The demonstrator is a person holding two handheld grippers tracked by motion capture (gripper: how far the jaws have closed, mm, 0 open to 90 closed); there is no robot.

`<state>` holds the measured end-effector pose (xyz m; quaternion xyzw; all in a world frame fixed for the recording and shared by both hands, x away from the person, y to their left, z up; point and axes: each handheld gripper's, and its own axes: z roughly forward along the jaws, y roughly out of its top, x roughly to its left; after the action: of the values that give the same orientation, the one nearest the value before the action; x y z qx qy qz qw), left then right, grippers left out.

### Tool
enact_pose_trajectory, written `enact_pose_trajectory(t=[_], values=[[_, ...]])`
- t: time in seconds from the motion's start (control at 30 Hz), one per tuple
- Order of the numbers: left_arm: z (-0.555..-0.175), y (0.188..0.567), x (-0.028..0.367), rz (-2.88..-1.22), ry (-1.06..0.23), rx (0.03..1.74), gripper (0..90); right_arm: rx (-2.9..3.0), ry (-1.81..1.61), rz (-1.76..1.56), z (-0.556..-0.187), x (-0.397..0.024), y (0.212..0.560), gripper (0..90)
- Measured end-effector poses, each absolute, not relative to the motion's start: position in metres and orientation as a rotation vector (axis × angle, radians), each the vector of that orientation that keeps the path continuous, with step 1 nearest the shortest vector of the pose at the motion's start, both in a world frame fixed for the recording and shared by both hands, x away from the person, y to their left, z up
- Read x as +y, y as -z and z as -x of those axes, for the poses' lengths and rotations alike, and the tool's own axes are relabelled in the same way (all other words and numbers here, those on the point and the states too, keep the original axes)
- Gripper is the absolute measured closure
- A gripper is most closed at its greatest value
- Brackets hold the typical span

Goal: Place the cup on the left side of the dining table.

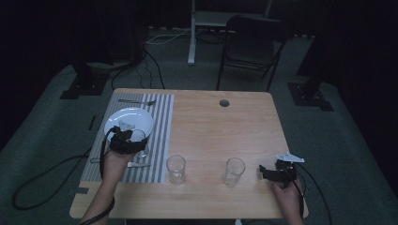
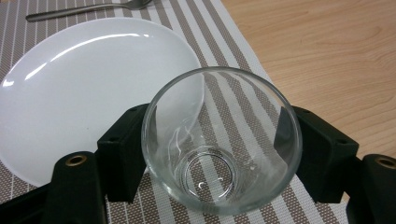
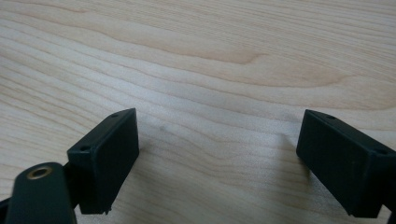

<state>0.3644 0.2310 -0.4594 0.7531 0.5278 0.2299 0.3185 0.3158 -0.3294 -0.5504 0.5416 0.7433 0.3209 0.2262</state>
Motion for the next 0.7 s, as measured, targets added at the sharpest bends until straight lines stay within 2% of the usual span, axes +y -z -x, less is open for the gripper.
enact_pose_trajectory(t=[0.7], values=[[-0.337, 0.468, 0.248, -1.915, -0.588, 1.371, 27.9, 2.049, -0.884, -1.494, -0.316, -0.329, 0.55, 12.6]])
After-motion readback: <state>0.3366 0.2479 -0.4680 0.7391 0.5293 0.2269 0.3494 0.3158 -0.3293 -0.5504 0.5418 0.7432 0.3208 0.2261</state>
